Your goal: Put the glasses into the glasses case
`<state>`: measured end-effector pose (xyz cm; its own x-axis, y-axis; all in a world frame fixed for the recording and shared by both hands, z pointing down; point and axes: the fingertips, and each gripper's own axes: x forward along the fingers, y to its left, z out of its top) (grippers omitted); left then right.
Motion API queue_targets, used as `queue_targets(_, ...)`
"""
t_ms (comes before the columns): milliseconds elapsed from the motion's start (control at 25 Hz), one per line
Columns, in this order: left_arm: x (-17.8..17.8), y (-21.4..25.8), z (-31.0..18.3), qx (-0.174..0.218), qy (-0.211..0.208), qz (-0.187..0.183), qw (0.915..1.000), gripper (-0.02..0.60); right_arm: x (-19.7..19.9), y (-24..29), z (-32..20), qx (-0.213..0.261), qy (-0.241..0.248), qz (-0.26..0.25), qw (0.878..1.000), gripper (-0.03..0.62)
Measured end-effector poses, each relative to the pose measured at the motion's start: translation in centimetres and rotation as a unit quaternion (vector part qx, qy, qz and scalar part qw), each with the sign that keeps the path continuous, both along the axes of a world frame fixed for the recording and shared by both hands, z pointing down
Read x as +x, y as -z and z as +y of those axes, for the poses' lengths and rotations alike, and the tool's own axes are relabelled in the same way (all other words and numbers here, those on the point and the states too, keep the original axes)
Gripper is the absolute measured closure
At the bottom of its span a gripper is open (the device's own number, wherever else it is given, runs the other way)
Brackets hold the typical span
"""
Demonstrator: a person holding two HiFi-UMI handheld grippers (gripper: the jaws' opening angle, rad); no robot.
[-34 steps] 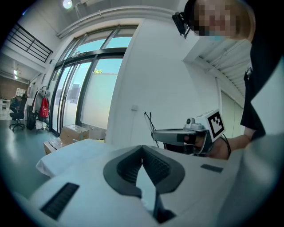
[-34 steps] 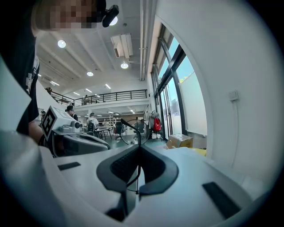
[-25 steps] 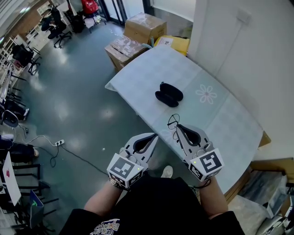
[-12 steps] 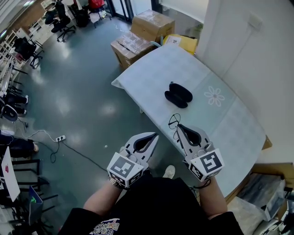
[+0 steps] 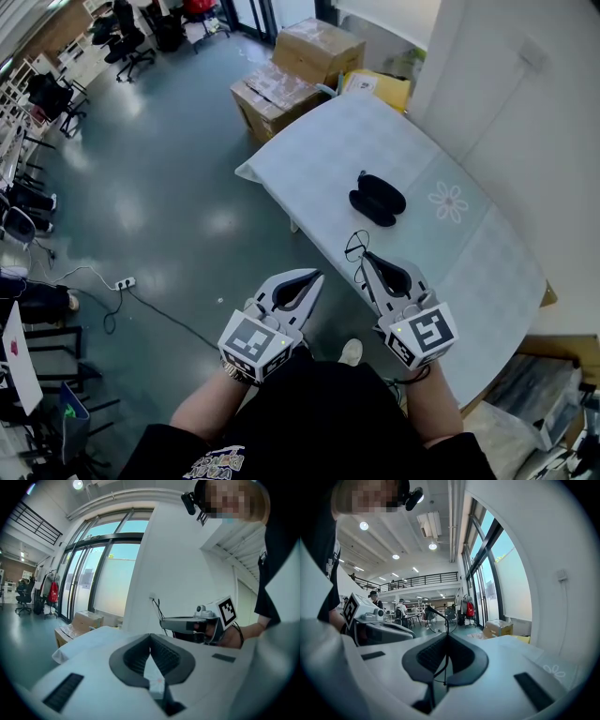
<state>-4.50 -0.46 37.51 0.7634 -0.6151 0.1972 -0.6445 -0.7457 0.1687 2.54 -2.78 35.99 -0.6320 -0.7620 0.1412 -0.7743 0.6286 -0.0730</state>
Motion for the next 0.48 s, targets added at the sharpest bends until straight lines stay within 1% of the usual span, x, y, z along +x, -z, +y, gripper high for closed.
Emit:
queue_targets(280, -1.9, -0.3, -1.7, -0.004, -0.008, 0.006, 0.9999, 0.554, -1.7, -0.5, -1.7, -0.007, -0.012, 0.006, 1.000, 0.568)
queue_targets(480, -3.2, -0.5, -2.8, -0.005, -0.022, 0.010, 0.9997, 0.554, -3.1, -0.6, -2.6, -0.008, -0.024, 0.009, 1.000, 0.568)
